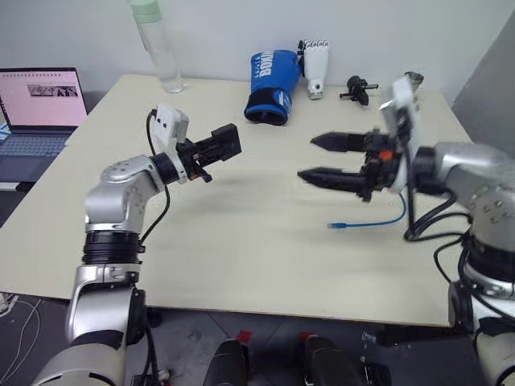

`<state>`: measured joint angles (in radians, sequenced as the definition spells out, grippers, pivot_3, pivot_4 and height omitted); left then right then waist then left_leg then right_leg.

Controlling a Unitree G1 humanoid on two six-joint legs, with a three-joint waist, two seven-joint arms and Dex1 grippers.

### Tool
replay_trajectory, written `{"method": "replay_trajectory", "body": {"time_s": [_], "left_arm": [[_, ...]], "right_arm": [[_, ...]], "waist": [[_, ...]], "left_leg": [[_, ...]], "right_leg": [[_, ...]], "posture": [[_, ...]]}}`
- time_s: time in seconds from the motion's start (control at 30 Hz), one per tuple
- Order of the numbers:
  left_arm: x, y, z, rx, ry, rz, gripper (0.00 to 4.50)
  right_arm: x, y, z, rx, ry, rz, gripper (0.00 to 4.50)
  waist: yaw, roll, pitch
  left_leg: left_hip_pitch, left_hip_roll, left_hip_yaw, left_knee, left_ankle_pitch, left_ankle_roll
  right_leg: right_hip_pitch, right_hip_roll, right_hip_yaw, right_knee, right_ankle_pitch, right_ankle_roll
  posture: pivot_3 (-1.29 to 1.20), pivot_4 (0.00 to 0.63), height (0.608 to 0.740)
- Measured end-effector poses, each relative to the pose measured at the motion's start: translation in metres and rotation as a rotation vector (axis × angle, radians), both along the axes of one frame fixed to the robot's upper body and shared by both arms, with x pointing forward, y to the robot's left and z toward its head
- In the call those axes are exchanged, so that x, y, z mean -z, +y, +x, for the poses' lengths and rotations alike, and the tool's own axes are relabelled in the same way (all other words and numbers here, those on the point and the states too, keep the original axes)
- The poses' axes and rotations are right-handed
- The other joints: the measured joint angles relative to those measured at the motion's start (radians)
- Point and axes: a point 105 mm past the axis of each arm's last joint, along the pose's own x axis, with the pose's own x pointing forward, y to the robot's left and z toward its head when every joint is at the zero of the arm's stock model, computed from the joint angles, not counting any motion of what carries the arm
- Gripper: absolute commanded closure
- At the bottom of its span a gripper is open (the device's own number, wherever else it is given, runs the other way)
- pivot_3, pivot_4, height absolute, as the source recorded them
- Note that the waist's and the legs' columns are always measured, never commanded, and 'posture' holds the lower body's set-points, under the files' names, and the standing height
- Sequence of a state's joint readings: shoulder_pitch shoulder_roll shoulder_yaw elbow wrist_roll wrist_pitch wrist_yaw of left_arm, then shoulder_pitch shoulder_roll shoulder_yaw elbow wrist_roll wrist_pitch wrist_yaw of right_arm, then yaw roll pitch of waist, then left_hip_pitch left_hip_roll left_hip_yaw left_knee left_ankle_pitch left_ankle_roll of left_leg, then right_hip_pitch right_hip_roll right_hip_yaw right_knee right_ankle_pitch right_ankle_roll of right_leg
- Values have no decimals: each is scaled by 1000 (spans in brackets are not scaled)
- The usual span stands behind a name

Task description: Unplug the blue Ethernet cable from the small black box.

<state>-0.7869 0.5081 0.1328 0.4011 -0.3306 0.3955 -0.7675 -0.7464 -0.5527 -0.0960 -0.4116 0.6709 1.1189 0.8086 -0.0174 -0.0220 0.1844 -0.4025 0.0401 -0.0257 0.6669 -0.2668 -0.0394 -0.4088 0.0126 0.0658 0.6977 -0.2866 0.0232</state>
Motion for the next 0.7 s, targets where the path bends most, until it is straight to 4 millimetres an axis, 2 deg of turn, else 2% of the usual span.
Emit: {"method": "replay_trajectory", "body": {"time_s": [0.13, 0.23, 0.33, 0.37, 0.43, 0.57, 0.6, 0.7], "left_arm": [[35, 16, 20, -237, 1, 38, 3705], [63, 24, 26, -356, 30, 67, 3705], [79, 29, 27, -412, 51, 75, 3705], [81, 29, 27, -416, 49, 77, 3355], [84, 29, 28, -428, 42, 74, 2971], [102, 27, 26, -431, 78, 64, 2434], [105, 28, 25, -433, 85, 63, 2380], [106, 30, 25, -439, 86, 52, 1813]], "right_arm": [[13, 1, 10, 80, -40, 1, 30], [15, -1, 15, 126, -63, -2, 30], [19, -5, 18, 163, -63, -5, 30], [21, -6, 19, 172, -60, -5, 10], [23, -7, 19, 183, -54, -5, 0], [27, -9, 20, 203, -45, -7, 0], [28, -9, 20, 206, -43, -8, 0], [28, -10, 20, 218, -44, -9, 0]], "waist": [[-2, 0, 0], [-3, 0, 0], [-6, 0, 0], [-6, 0, 0], [-7, 0, 0], [-8, 0, 0], [-9, 0, 0], [-9, 0, 0]], "left_leg": [[0, 1, 0, -1, 0, 0], [0, 1, 0, -1, 0, 0], [0, 1, 0, -1, 0, 0], [0, 0, 0, -1, 0, 0], [1, 0, 0, -1, 0, 0], [0, 0, 0, -1, 0, 0], [0, 0, 0, -1, 0, 0], [0, 0, 0, -1, 0, 0]], "right_leg": [[0, 0, 0, 0, 0, 0], [0, 0, 0, 0, 0, 0], [0, 0, -1, 0, 0, 0], [0, 0, -1, 0, 0, 0], [0, 0, 0, 0, 0, 0], [0, 1, -1, 0, 0, 0], [0, 1, -1, 0, 0, 0], [0, 1, -1, 0, 0, 0]], "posture": [[0, 150, 740], [0, 150, 740], [0, 150, 740], [0, 150, 740], [0, 150, 740], [0, 150, 740], [0, 150, 740], [0, 150, 740]]}}
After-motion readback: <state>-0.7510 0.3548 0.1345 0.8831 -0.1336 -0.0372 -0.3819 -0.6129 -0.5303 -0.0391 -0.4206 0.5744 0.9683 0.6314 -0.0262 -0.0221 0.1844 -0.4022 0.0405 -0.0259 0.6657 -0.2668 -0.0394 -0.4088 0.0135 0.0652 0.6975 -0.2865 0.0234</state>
